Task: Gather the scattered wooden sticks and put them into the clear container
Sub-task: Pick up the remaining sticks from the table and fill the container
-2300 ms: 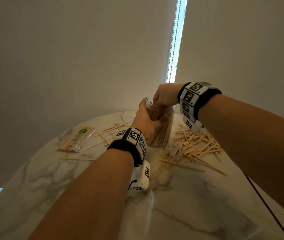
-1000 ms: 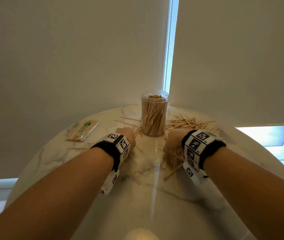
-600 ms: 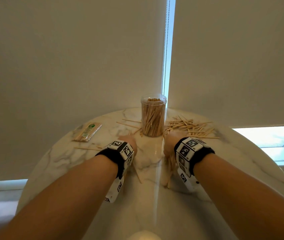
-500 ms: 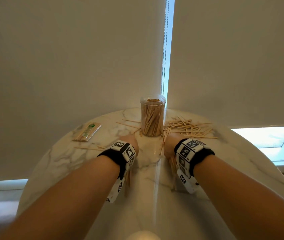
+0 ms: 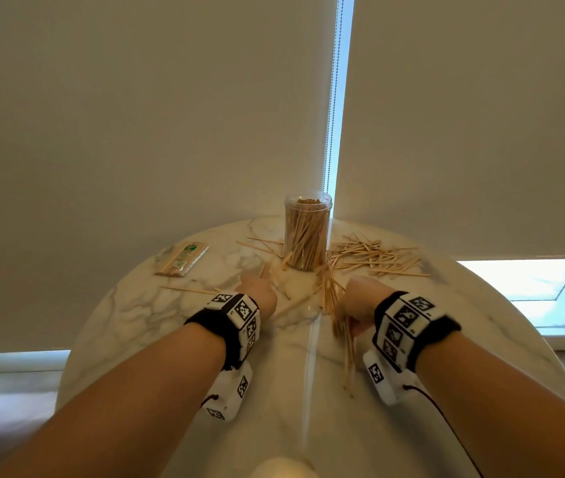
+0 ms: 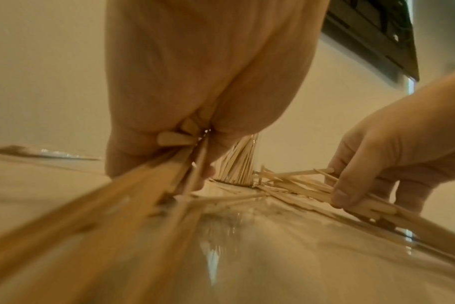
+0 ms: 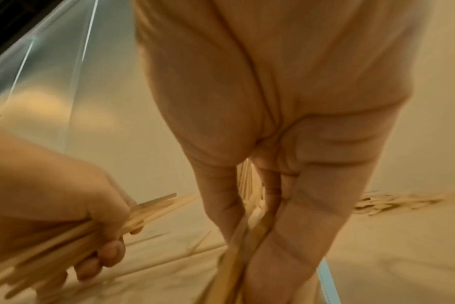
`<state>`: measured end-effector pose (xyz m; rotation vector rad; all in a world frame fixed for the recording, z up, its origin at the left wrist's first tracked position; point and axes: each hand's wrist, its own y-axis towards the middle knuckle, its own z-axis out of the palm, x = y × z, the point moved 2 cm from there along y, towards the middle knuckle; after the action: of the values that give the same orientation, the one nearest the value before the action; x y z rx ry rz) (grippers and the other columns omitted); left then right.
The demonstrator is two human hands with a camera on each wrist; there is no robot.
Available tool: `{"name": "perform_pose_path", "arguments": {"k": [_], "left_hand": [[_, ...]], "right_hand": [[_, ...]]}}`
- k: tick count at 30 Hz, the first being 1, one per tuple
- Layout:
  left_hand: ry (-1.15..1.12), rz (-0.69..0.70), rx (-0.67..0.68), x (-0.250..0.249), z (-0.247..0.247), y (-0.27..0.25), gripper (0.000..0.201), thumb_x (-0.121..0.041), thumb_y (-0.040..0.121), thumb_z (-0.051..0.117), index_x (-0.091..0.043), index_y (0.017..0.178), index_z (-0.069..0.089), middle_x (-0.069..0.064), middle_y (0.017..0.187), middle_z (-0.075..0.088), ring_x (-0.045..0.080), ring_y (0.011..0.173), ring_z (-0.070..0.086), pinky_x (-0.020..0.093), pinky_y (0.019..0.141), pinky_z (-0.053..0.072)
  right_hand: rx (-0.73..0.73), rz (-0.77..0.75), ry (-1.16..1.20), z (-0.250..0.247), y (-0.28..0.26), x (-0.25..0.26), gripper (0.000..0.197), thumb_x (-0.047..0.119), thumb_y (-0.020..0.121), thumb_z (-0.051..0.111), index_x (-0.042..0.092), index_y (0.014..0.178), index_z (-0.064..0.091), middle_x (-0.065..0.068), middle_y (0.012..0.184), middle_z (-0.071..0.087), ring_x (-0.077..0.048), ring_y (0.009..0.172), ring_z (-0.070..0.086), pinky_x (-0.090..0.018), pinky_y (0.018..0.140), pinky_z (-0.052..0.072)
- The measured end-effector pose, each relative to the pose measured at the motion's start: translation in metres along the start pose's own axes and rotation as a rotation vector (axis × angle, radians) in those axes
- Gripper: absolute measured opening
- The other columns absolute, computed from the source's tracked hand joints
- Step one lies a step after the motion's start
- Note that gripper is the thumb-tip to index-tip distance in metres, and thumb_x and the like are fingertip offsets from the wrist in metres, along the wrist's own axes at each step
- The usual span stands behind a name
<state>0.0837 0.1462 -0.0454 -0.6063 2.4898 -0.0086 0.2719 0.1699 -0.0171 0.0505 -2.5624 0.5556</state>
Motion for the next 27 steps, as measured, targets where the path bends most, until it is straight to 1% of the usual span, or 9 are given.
{"name": "perform_pose_path", "arguments": {"k": [3, 7, 10, 12, 15, 17, 21, 24, 27], "left_hand": [[-0.12, 0.045, 0.014, 0.001, -0.006, -0.001, 0.036, -0.009, 0.104, 0.038, 0.012, 0.13, 0.051, 0.028, 0.131, 0.057, 0.042, 0.12, 0.057, 0.044, 0.099, 0.048], [-0.354, 0.052, 0.069, -0.004, -0.011, 0.0, 0.042, -0.018, 0.108, 0.033, 0.013, 0.128, 0.054, 0.033, 0.123, 0.061, 0.047, 0.11, 0.063, 0.041, 0.074, 0.053], [-0.539, 0.012, 0.098, -0.01, -0.005, 0.001, 0.053, -0.039, 0.108, 0.032, 0.005, 0.127, 0.055, 0.021, 0.086, 0.062, 0.037, 0.074, 0.062, 0.039, 0.065, 0.05], [-0.625, -0.014, 0.111, -0.015, -0.001, -0.002, 0.067, -0.06, 0.101, 0.035, 0.0, 0.122, 0.057, 0.01, 0.072, 0.053, 0.025, 0.065, 0.055, 0.037, 0.069, 0.051], [-0.643, 0.027, 0.214, -0.025, 0.004, -0.008, 0.097, -0.095, 0.071, 0.034, -0.009, 0.103, 0.062, 0.02, 0.084, 0.063, 0.035, 0.084, 0.066, 0.051, 0.096, 0.052], [-0.637, 0.054, 0.263, -0.028, 0.007, -0.006, 0.112, -0.105, 0.053, 0.037, -0.009, 0.101, 0.068, 0.019, 0.085, 0.069, 0.037, 0.088, 0.068, 0.049, 0.096, 0.053], [-0.861, 0.117, 0.405, -0.03, 0.011, 0.003, 0.094, -0.09, 0.063, 0.061, -0.01, 0.112, 0.069, 0.011, 0.092, 0.077, 0.029, 0.09, 0.075, 0.046, 0.088, 0.059], [-0.881, 0.126, 0.253, -0.025, 0.008, 0.015, 0.059, -0.065, 0.088, 0.057, -0.011, 0.106, 0.072, 0.012, 0.096, 0.077, 0.031, 0.092, 0.074, 0.052, 0.089, 0.058], [-0.822, 0.114, 0.102, -0.017, 0.006, 0.027, 0.047, -0.054, 0.086, 0.05, -0.014, 0.1, 0.071, 0.013, 0.095, 0.075, 0.033, 0.092, 0.072, 0.056, 0.09, 0.056]], "right_hand": [[0.009, -0.006, 0.107, -0.003, -0.005, -0.008, 0.014, 0.009, 0.095, 0.065, -0.002, 0.102, 0.068, -0.013, 0.083, 0.075, -0.018, 0.061, 0.074, -0.025, 0.05, 0.058], [-0.037, -0.086, 0.207, -0.006, -0.01, -0.011, 0.012, 0.014, 0.096, 0.065, 0.002, 0.098, 0.069, -0.011, 0.087, 0.077, -0.018, 0.073, 0.077, -0.032, 0.07, 0.064], [-0.054, -0.165, 0.26, -0.002, -0.009, -0.009, 0.011, 0.013, 0.095, 0.066, 0.004, 0.097, 0.07, -0.012, 0.088, 0.077, -0.021, 0.077, 0.077, -0.038, 0.074, 0.064], [-0.074, -0.241, 0.268, 0.004, -0.013, -0.002, 0.01, 0.014, 0.094, 0.065, 0.006, 0.094, 0.072, -0.011, 0.087, 0.076, -0.022, 0.077, 0.076, -0.039, 0.073, 0.064], [-0.129, -0.365, 0.249, 0.012, -0.015, 0.013, 0.011, 0.016, 0.094, 0.062, 0.012, 0.089, 0.071, -0.008, 0.082, 0.075, -0.021, 0.073, 0.075, -0.039, 0.07, 0.064], [-0.167, -0.424, 0.23, 0.015, -0.011, 0.024, 0.012, 0.018, 0.093, 0.061, 0.012, 0.089, 0.071, -0.007, 0.08, 0.075, -0.022, 0.071, 0.074, -0.042, 0.069, 0.064], [-0.222, -0.495, 0.166, 0.02, -0.005, 0.043, 0.014, 0.014, 0.091, 0.058, 0.011, 0.099, 0.069, -0.008, 0.083, 0.073, -0.023, 0.074, 0.072, -0.042, 0.07, 0.063], [-0.272, -0.539, 0.2, 0.022, -0.004, 0.051, 0.01, 0.014, 0.09, 0.062, 0.015, 0.091, 0.072, -0.002, 0.079, 0.073, -0.015, 0.07, 0.072, -0.032, 0.067, 0.062], [-0.274, -0.598, 0.212, 0.025, -0.005, 0.055, 0.013, 0.013, 0.089, 0.067, 0.022, 0.08, 0.071, 0.004, 0.073, 0.072, -0.006, 0.065, 0.069, -0.016, 0.058, 0.054]]}}
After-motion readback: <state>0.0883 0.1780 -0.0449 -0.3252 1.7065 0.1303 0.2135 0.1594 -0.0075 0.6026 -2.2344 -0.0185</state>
